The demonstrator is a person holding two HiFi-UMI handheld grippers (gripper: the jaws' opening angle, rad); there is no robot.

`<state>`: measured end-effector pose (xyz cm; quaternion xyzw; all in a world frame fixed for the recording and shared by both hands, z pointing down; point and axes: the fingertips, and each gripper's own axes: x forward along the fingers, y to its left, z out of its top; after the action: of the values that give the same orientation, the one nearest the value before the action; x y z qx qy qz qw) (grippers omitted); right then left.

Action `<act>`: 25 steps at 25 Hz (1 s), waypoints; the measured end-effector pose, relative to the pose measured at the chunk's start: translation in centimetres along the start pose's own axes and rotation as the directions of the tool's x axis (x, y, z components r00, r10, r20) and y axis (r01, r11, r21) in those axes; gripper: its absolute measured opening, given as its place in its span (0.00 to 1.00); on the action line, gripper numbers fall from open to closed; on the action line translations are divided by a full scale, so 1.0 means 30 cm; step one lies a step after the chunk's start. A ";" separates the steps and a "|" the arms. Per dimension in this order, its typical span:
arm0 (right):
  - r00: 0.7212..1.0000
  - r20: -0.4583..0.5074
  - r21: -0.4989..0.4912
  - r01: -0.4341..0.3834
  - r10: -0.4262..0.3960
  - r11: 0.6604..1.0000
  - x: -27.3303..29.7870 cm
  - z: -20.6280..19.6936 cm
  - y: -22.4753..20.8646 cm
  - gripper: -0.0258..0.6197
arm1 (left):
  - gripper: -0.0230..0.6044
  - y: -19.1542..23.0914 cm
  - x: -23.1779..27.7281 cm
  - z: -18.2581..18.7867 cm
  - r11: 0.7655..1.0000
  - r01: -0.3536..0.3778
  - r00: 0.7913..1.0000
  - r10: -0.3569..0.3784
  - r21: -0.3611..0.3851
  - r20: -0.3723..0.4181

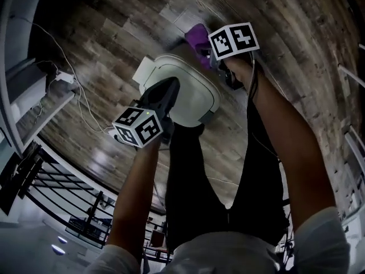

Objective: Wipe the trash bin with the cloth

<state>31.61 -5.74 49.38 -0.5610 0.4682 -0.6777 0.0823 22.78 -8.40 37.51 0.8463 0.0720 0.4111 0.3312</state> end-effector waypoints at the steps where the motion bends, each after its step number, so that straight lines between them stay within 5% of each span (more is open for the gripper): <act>1: 1.000 0.008 0.032 0.000 -0.001 0.999 0.027 0.000 0.004 0.19 | 0.04 0.014 -0.003 -0.001 1.000 0.015 1.000 -0.015 0.013 -0.024; 10: 0.995 -0.047 0.124 -0.086 0.093 0.989 0.217 0.058 0.083 0.19 | 0.04 0.096 -0.004 0.056 0.995 0.060 0.994 -0.052 0.076 -0.100; 15: 0.975 -0.177 0.094 -0.121 0.136 0.988 0.273 -0.028 0.074 0.19 | 0.04 0.090 0.043 0.055 0.996 0.060 0.991 -0.052 0.067 -0.122; 25: 0.980 -0.147 0.248 -0.092 0.131 0.964 0.207 -0.222 -0.072 0.19 | 0.04 0.028 0.121 0.047 0.992 0.086 0.979 -0.067 0.095 -0.193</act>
<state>24.71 -4.90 55.64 -0.4628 0.4189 -0.7669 0.1495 26.06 -8.32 39.74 0.8160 0.1567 0.4722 0.2943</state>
